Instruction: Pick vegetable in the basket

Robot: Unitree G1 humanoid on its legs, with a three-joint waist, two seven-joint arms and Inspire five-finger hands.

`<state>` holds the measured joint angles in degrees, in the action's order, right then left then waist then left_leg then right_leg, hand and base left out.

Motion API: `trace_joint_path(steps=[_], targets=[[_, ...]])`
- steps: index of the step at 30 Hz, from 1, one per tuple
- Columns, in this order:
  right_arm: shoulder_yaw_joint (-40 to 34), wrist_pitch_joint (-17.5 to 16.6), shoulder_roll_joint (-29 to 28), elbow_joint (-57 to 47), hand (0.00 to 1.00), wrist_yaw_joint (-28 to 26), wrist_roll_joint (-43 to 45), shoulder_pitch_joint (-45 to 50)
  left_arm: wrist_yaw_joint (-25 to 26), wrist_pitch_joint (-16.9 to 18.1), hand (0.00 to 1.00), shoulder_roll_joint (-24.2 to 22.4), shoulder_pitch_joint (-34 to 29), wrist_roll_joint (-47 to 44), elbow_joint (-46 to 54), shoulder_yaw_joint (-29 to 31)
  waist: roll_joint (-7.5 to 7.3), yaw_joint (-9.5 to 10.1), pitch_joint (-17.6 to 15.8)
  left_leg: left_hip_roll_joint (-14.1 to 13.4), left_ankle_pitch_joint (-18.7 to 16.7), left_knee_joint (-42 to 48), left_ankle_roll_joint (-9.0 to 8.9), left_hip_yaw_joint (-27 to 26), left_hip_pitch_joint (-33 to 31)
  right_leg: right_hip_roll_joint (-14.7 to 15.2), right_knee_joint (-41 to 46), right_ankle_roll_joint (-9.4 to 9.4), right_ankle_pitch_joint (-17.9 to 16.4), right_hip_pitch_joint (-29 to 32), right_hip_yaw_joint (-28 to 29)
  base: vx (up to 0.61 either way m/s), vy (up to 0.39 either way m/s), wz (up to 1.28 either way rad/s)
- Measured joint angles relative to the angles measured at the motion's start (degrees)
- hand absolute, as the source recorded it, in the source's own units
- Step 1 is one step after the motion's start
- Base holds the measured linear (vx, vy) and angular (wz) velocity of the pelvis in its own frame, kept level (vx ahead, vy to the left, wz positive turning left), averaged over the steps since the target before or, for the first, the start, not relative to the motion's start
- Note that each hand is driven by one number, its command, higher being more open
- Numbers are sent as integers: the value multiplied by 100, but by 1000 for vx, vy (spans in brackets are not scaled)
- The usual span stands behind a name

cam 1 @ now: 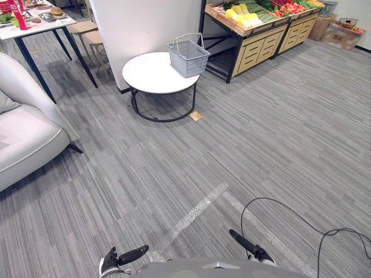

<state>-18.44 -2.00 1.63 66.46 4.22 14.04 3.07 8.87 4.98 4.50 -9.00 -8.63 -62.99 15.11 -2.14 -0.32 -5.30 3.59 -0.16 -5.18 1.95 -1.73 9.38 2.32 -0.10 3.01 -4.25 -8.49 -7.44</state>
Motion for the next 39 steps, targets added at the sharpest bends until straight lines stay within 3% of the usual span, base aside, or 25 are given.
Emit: trace_joint_path(steps=[13,39], targets=[[105,2,-2,27,100,-25,-456,-120,-144,7,100,135,13,267,-9,-362,-32,-17,-61,54,4,1,1,-19,53,43,-120,-15,56,-118,-53,3,-4,1],[548,-12,-11,29,100,-60,-473,-174,-177,10,100,273,61,267,-130,-758,-48,-6,-111,69,14,-1,-20,-89,111,55,-251,18,117,-248,-72,-30,-19,0]])
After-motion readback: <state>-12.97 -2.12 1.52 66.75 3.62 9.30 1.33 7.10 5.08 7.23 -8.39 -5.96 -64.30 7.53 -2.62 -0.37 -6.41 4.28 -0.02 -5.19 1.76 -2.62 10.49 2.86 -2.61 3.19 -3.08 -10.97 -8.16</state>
